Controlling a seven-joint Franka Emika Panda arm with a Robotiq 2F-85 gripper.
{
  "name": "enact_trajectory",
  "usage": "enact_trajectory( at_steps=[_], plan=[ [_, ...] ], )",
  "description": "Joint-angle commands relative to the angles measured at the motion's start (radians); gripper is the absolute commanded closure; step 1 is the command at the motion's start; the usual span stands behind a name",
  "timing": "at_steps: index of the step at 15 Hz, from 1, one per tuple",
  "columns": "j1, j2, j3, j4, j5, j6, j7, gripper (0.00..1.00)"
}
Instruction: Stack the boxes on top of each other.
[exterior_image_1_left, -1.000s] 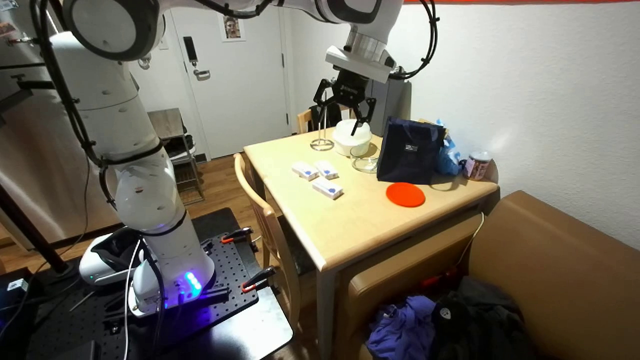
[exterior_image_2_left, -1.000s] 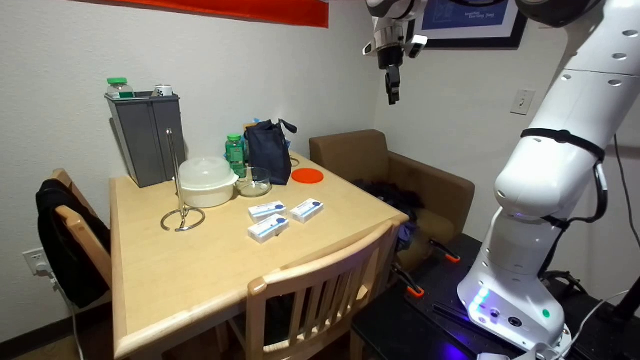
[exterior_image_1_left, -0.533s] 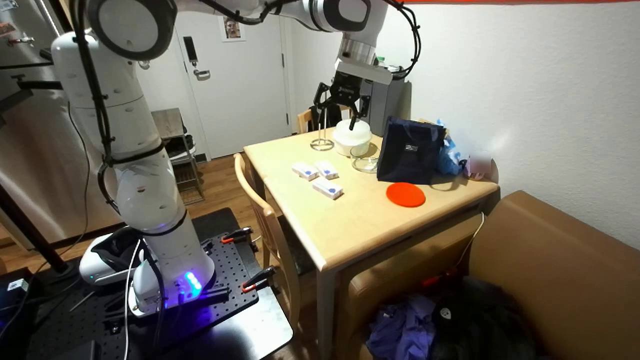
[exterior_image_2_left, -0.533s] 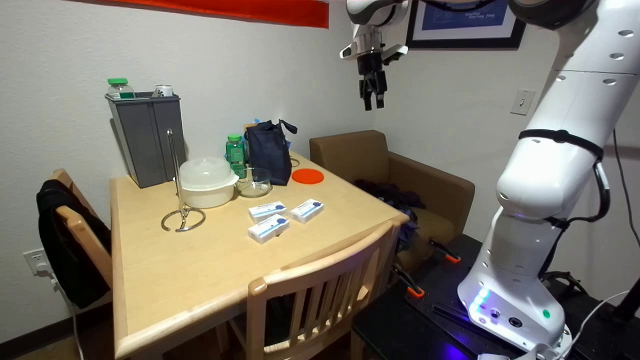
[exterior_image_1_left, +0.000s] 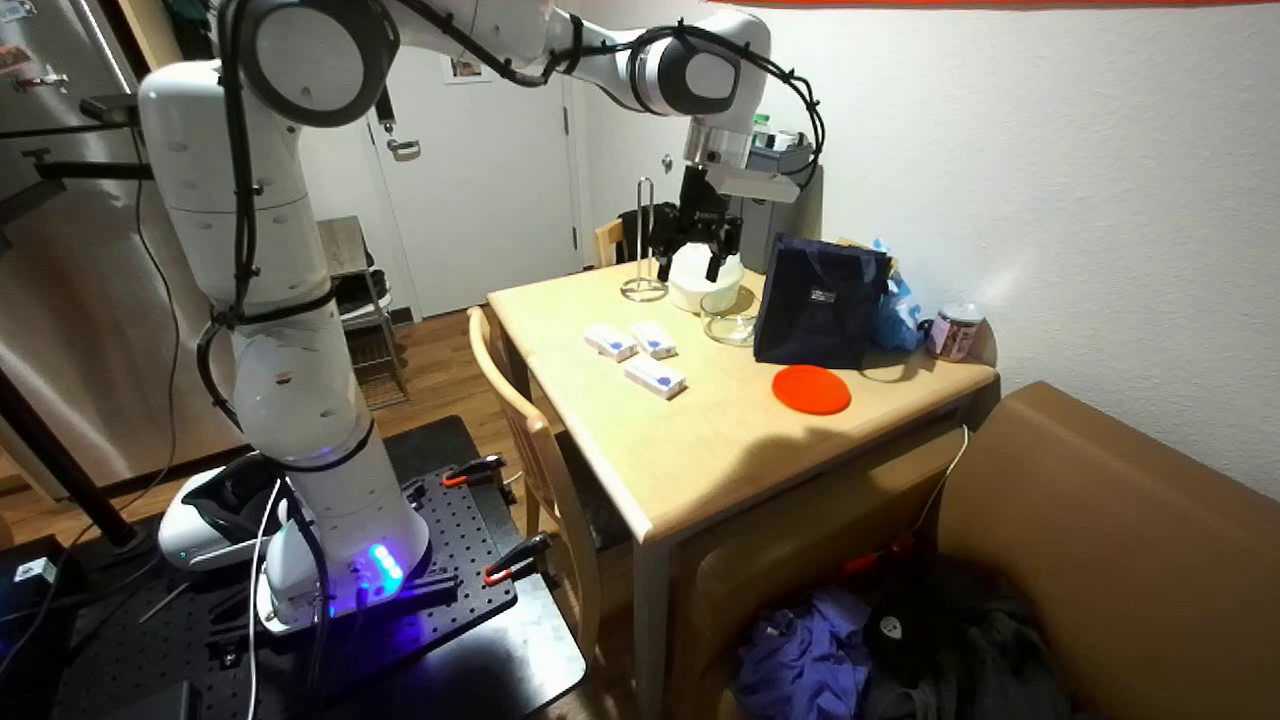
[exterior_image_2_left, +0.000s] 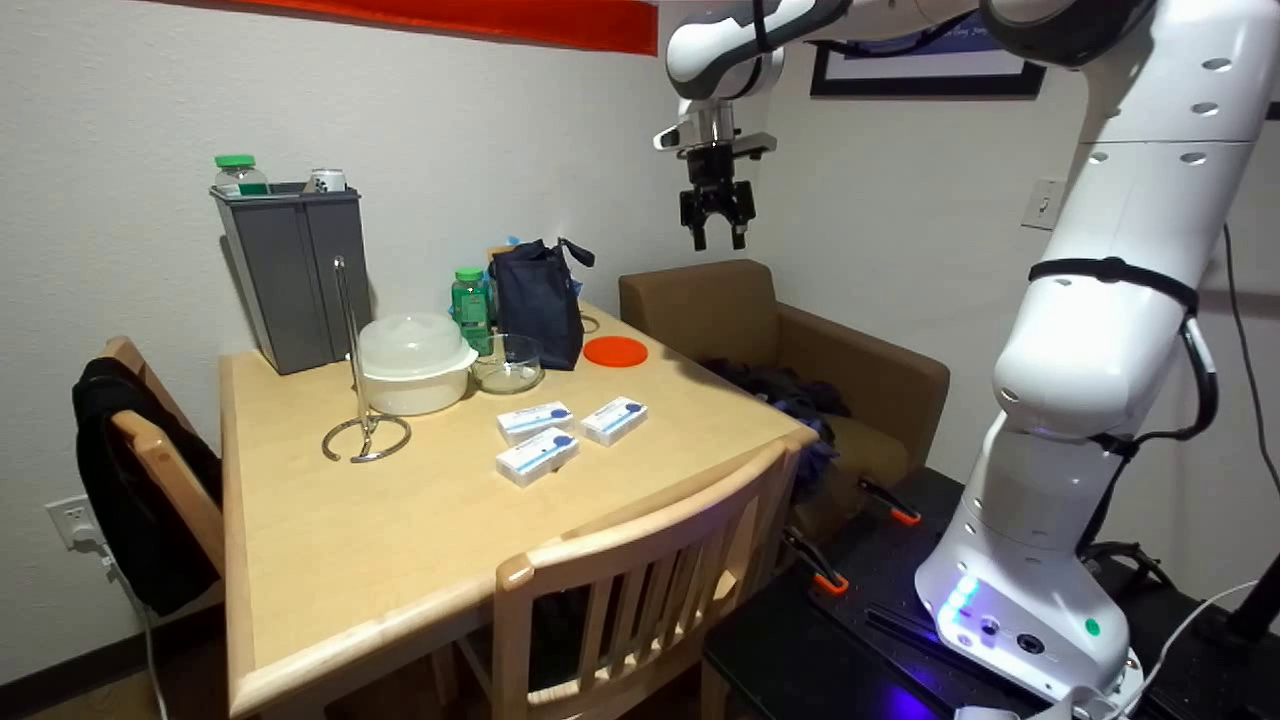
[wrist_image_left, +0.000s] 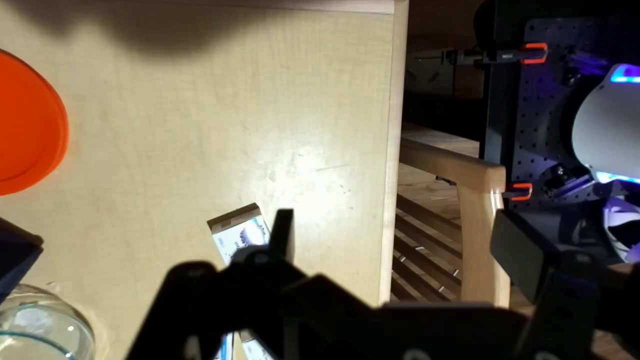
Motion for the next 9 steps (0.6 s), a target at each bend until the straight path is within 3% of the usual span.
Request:
enact_trajectory(
  at_steps=[1,4,9],
  plan=[
    [-0.007,0.004,0.008,0.003,-0.004,-0.003,-0.011,0.00],
    [-0.010,0.018,0.008,0.011,0.013,0.013,-0.036,0.00],
    [-0.007,0.192,0.056,0.076,0.219,0.128,-0.253,0.00]
  ],
)
